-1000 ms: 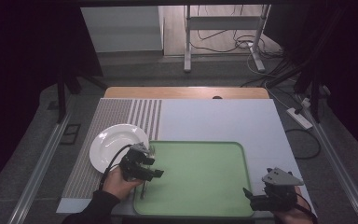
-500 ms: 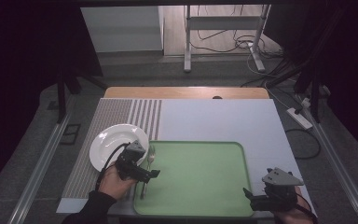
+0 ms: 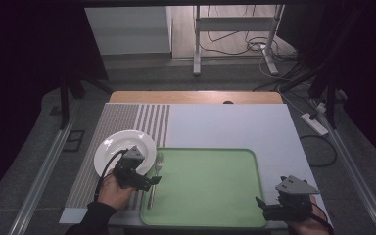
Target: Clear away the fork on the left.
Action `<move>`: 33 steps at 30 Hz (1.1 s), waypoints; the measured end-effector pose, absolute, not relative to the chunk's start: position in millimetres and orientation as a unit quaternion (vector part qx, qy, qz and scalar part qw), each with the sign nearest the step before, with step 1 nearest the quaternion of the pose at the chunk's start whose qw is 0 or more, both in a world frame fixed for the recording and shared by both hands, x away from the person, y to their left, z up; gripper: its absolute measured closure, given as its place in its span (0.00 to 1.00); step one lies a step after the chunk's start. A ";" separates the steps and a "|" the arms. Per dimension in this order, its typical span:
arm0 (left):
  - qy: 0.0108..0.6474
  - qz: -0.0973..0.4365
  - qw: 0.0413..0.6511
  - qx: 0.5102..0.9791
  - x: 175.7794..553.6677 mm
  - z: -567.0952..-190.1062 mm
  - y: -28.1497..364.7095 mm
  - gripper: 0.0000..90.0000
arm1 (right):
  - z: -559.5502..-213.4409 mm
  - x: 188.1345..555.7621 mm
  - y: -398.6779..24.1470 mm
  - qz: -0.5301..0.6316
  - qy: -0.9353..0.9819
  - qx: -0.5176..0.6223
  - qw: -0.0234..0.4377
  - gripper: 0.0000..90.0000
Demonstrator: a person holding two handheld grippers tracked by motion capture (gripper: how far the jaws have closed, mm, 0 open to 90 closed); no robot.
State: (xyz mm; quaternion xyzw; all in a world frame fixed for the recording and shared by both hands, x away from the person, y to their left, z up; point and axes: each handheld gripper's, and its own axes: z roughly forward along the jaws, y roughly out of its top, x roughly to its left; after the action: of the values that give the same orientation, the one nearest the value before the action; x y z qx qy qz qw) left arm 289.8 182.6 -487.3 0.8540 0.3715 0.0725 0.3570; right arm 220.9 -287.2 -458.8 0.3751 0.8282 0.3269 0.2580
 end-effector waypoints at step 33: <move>0.415 0.102 0.389 0.816 250.6 -488.9 224.7 0.00 | -459.2 222.0 -286.1 0.323 0.828 0.379 0.257 0.00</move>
State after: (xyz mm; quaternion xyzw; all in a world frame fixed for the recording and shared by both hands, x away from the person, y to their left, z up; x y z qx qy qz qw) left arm 250.6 224.7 -488.9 0.8161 0.4154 0.1022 0.3886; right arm 222.0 -286.1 -459.2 0.3789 0.8283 0.3233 0.2565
